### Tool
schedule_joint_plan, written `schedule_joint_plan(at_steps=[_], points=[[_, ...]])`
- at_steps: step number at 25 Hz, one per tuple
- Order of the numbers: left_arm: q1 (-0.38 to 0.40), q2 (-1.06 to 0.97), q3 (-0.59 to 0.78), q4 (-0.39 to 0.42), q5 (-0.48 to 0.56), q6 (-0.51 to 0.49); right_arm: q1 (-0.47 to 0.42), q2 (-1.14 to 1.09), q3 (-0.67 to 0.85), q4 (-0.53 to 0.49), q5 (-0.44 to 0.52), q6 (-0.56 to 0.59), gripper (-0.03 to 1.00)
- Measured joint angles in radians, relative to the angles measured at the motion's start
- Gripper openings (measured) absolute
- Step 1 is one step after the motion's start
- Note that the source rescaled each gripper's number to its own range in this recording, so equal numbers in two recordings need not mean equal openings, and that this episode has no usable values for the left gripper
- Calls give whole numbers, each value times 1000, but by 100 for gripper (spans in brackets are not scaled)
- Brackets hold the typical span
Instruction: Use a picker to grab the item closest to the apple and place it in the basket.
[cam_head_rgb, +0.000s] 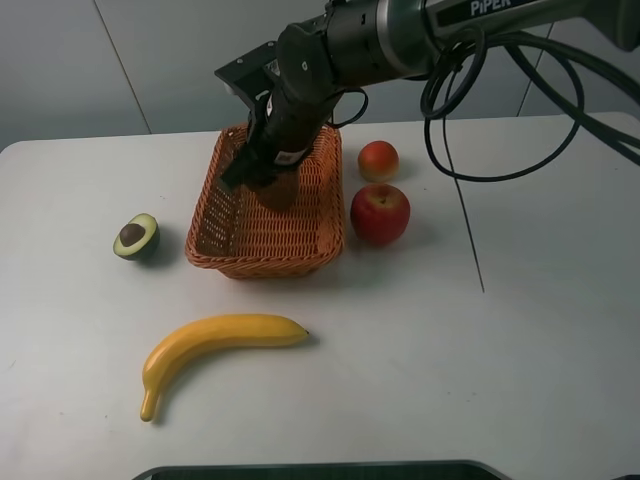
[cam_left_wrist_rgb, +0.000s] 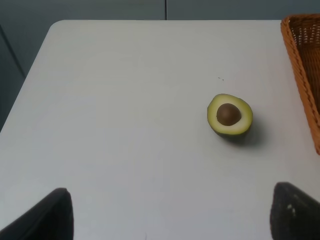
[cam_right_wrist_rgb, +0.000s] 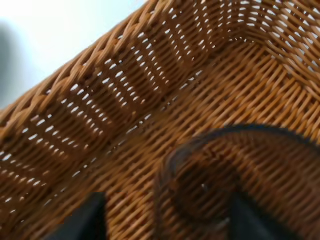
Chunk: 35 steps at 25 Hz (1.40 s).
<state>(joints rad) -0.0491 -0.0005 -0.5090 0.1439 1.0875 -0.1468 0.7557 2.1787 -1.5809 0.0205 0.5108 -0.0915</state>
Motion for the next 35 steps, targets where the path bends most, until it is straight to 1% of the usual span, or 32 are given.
schedule_joint_plan(at_steps=[2, 4, 7, 13, 19, 24, 27, 28, 35], points=[[0, 0, 0, 0, 0, 0, 0, -7, 0, 15, 0, 0, 72], [0, 0, 0, 0, 0, 0, 0, -20, -1, 17, 0, 0, 81], [0, 0, 0, 0, 0, 0, 0, -55, -1, 19, 0, 0, 88], [0, 0, 0, 0, 0, 0, 0, -152, -2, 22, 35, 0, 89], [0, 0, 0, 0, 0, 0, -13, -257, -6, 53, 126, 2, 89], [0, 0, 0, 0, 0, 0, -101, -338, 67, 57, 182, 32, 90], [0, 0, 0, 0, 0, 0, -164, -401, 154, 56, 196, 53, 97], [0, 0, 0, 0, 0, 0, -190, -426, 189, 56, 196, 59, 99], [0, 0, 0, 0, 0, -2, -384, -627, 436, 56, 203, 127, 100]])
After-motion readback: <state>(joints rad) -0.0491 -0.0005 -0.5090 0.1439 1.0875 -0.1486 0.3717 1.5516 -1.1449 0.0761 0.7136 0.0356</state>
